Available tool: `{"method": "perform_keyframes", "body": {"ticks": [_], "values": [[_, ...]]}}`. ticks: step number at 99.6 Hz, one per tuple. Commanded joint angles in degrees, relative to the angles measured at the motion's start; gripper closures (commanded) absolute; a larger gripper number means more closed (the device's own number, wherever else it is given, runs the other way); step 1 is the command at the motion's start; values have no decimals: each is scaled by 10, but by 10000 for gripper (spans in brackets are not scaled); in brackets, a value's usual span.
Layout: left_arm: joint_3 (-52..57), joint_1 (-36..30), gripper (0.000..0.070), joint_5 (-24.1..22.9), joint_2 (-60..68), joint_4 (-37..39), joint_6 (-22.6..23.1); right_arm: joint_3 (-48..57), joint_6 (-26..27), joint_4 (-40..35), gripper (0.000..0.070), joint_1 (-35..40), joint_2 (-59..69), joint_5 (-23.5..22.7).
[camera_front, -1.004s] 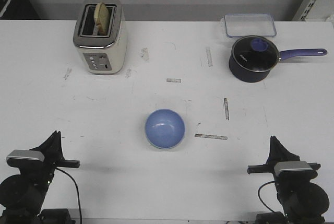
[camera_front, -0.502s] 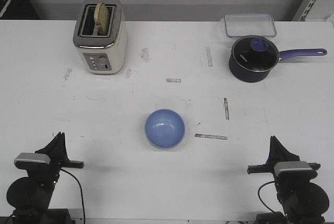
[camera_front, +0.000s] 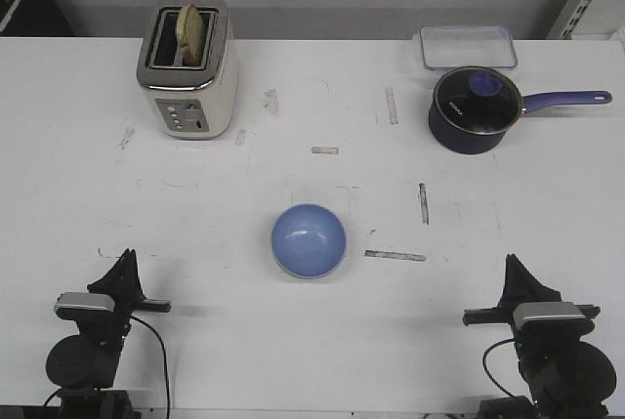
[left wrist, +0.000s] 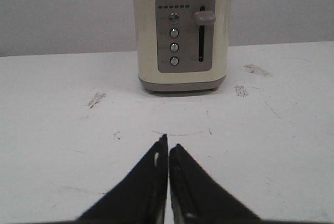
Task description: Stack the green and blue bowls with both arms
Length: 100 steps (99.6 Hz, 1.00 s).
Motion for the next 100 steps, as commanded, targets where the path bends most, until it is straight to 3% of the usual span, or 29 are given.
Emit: {"method": "perform_keyframes", "body": {"ticks": [1, 100], "values": [[-12, 0, 698, 0, -1, 4, -1, 2, 5, 6, 700, 1, 0, 0], [-12, 0, 698, 1, -1, 3, -1, 2, 3, 6, 700, -5, -2, -1]]}}
